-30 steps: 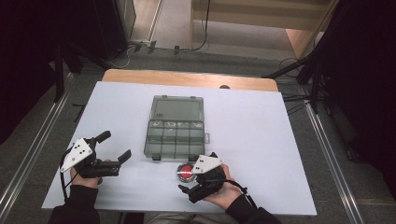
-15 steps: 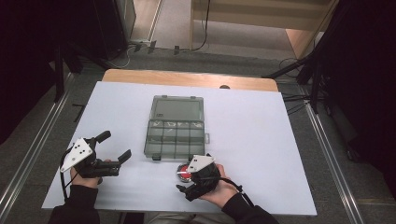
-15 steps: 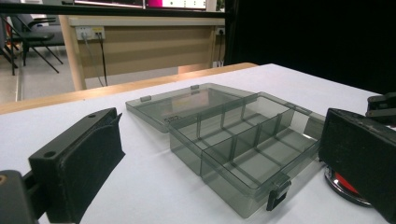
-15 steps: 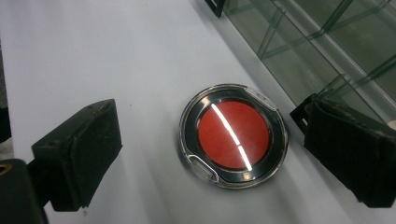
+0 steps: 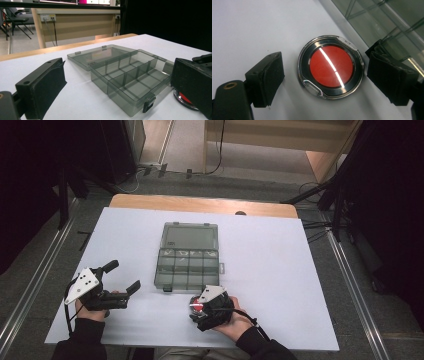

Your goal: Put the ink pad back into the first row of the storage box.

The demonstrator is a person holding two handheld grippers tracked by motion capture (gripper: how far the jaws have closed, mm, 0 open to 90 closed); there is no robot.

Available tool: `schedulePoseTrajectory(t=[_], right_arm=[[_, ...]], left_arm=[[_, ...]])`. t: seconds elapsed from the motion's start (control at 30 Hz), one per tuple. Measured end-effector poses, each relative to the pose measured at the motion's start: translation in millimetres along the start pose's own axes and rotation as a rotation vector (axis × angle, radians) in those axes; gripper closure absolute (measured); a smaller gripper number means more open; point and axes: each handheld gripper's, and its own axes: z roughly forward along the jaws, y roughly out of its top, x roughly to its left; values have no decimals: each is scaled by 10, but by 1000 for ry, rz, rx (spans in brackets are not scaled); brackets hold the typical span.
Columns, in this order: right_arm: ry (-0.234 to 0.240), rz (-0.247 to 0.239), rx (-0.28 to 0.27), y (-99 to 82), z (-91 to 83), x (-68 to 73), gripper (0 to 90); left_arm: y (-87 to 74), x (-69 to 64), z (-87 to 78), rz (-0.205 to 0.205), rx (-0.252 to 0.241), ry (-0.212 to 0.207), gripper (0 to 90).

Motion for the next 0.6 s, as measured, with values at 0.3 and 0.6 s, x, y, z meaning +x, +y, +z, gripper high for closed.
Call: schedulePoseTrajectory(t=[0.3, 0.6], right_arm=[[-16, 23, 0, 11, 33, 3, 270], [-24, 32, 3, 27, 25, 8, 305]], left_arm=[[-1, -1, 3, 1, 3, -1, 0], [-1, 1, 2, 1, 3, -2, 0]])
